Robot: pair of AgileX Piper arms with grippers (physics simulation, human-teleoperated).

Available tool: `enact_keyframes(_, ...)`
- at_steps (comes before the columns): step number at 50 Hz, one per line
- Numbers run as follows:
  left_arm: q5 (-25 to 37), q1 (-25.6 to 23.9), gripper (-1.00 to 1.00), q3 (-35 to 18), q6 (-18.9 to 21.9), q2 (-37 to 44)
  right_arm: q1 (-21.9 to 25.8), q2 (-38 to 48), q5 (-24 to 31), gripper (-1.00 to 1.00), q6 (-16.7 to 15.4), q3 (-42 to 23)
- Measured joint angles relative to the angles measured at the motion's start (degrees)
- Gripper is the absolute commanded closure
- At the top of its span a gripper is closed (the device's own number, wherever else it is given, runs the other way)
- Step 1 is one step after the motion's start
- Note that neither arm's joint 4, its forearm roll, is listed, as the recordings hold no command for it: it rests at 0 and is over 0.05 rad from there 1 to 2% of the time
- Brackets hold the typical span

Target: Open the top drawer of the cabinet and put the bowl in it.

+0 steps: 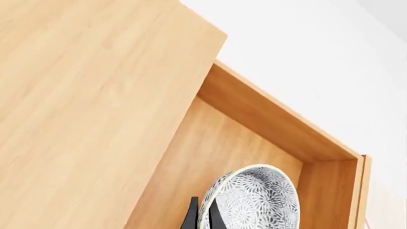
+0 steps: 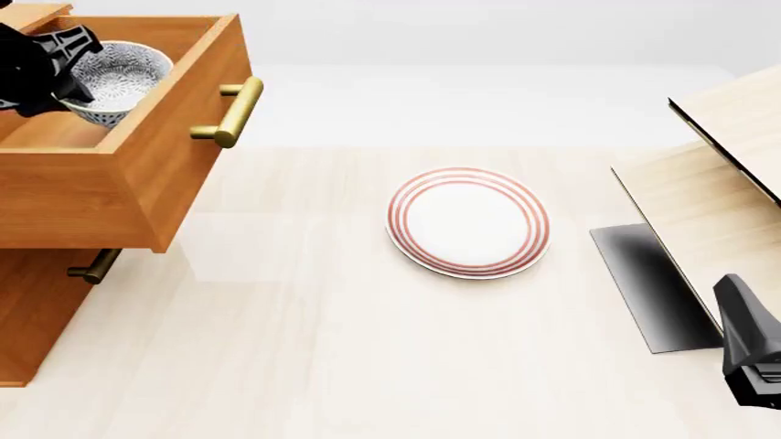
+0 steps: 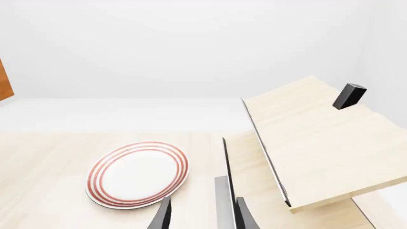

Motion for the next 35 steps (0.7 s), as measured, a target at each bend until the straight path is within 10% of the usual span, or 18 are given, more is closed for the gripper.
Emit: enact_keyframes(35, 3.2, -0.2, -1.0, -1.4, 1.7, -2.1, 0.0, 0.0, 0.0, -1.0, 0.0, 0.0)
